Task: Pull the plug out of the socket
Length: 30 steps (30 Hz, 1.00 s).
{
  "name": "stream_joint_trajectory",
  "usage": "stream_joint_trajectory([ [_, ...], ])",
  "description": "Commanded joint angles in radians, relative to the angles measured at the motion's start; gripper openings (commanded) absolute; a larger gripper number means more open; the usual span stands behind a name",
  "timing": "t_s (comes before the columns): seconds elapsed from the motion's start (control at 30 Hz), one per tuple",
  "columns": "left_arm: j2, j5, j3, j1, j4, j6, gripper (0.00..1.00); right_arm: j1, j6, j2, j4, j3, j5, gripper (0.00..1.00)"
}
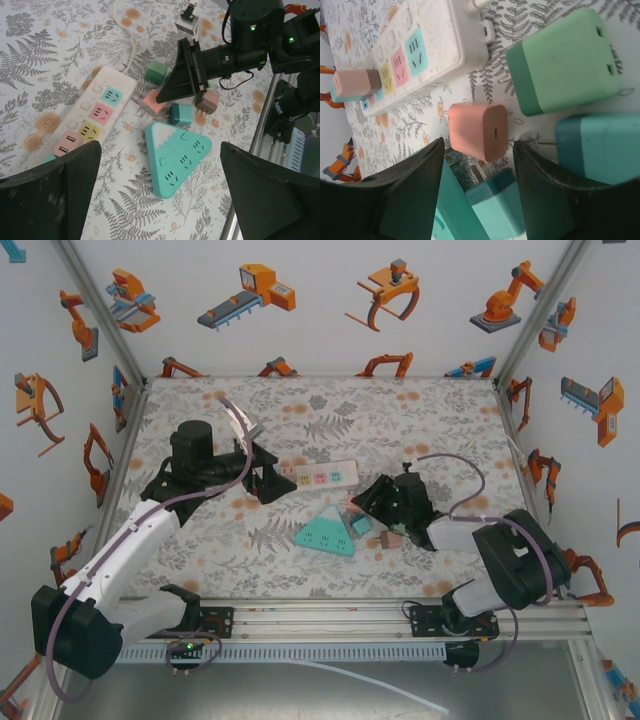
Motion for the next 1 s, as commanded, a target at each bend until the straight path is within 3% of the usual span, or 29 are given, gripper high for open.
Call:
stream_joint_trajectory([
  [0.0,-0.005,-0.032,0.018,-0.007,-0.013,0.028,0.95,0.006,-0.032,-0.082,-0.072,-0.017,0.060,0.55],
  [0.27,-0.057,-0.268,-0.013,-0.004,-0.013,0.010,0.99,0.015,-0.175,-0.418,-0.192,-0.012,0.129,0.54],
  [0.43,-0.085,-0.393,-0.035,0.007,-0.003,-0.012,1.00,0.059,-0.474,-0.541,-0.341,0.154,0.171,0.52],
  [0.6,-0.094,-0.403,-0.053,0.046,0.031,-0.053,1.00,0.155,-0.840,-0.467,-0.320,0.331,0.152,0.51],
  [0.8,-0.079,-0.502,-0.066,0.080,0.038,-0.120,1.00,0.277,-1.401,-0.254,-0.233,0.493,-0.046,0.50],
  [0.97,-0.029,-0.597,-0.061,0.111,0.020,-0.194,0.98,0.288,-1.633,-0.053,-0.284,0.645,-0.162,0.53],
])
